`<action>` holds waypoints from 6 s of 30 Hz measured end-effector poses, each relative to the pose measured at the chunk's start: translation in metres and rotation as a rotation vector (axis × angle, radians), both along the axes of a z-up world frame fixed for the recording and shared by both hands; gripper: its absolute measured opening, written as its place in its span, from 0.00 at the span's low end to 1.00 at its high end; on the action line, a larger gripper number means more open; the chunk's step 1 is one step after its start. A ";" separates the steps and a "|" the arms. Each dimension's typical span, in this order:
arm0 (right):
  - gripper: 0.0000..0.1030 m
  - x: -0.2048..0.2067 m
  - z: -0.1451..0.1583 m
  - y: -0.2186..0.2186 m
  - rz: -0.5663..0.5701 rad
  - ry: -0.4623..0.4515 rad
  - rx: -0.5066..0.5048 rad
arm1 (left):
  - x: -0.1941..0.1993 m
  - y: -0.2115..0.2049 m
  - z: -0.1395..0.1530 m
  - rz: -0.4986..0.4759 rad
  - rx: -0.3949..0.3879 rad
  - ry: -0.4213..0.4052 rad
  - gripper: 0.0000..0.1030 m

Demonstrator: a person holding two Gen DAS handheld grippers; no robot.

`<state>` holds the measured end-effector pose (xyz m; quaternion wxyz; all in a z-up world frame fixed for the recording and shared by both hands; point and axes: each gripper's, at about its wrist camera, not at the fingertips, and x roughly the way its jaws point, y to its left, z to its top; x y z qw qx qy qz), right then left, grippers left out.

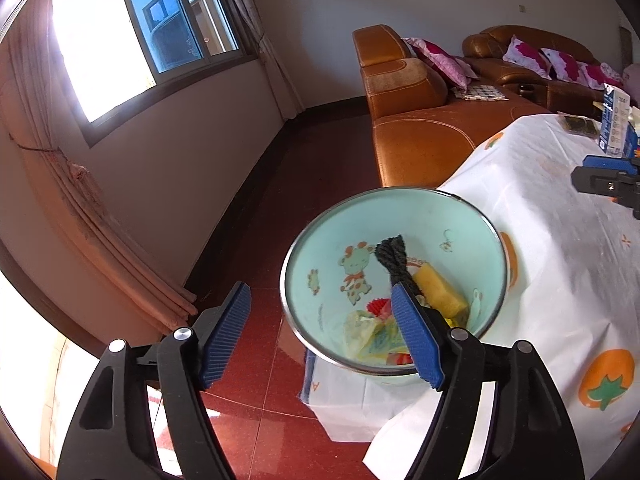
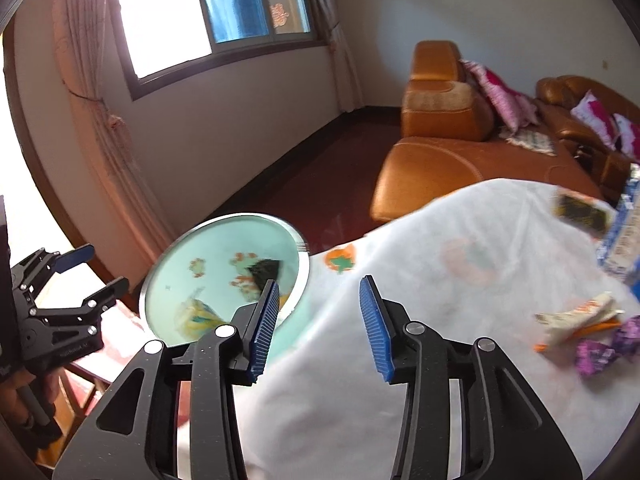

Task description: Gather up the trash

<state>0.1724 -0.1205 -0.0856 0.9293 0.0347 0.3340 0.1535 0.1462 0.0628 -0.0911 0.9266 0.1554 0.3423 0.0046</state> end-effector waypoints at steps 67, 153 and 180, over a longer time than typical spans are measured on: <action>0.13 -0.083 -0.066 -0.270 -0.381 0.223 0.120 | -0.007 -0.199 -0.010 -0.309 0.002 0.044 0.82; 0.16 -0.168 -0.036 -0.332 -0.605 -0.004 0.341 | 0.011 -0.310 -0.027 -0.531 0.046 0.147 0.10; 0.16 -0.049 0.017 -0.174 -0.313 -0.036 0.226 | -0.013 -0.115 0.011 -0.174 -0.031 0.034 0.10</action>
